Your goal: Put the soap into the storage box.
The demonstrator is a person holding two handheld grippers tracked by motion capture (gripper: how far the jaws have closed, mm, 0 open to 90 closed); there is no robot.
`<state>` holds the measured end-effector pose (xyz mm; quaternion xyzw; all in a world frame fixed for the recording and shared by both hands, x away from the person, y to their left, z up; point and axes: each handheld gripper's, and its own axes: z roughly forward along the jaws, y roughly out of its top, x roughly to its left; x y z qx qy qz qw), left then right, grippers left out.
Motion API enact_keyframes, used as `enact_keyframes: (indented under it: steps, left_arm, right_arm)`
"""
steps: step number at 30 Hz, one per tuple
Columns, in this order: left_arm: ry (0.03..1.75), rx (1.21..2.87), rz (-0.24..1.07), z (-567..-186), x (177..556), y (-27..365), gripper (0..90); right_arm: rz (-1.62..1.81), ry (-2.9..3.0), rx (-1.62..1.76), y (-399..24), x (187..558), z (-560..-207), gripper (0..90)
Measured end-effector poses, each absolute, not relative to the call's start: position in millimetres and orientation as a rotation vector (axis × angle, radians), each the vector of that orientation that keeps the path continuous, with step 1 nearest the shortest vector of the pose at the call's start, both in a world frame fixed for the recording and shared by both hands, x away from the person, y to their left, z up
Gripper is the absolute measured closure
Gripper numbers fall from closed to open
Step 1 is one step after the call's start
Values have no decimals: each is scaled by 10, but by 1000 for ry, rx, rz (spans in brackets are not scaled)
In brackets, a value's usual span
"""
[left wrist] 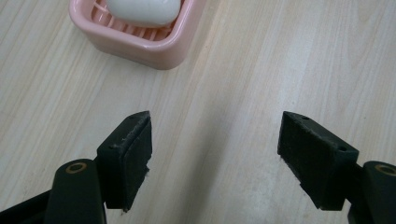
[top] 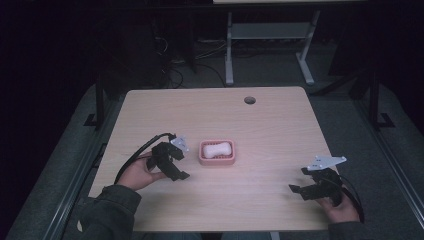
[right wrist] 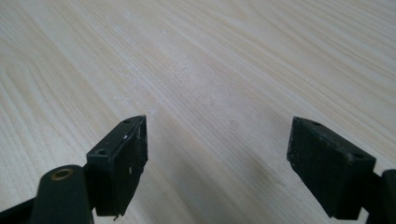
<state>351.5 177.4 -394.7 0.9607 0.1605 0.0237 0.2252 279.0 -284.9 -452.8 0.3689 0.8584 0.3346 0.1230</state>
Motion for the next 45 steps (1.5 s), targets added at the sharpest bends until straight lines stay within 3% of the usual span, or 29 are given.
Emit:
enact_keyframes:
  steps: [45]
  left_arm:
    - [489, 2623, 84, -4037, 3185, 2123, 258]
  right_arm:
    - [973, 2507, 1078, -2841, 2779, -4537, 191]
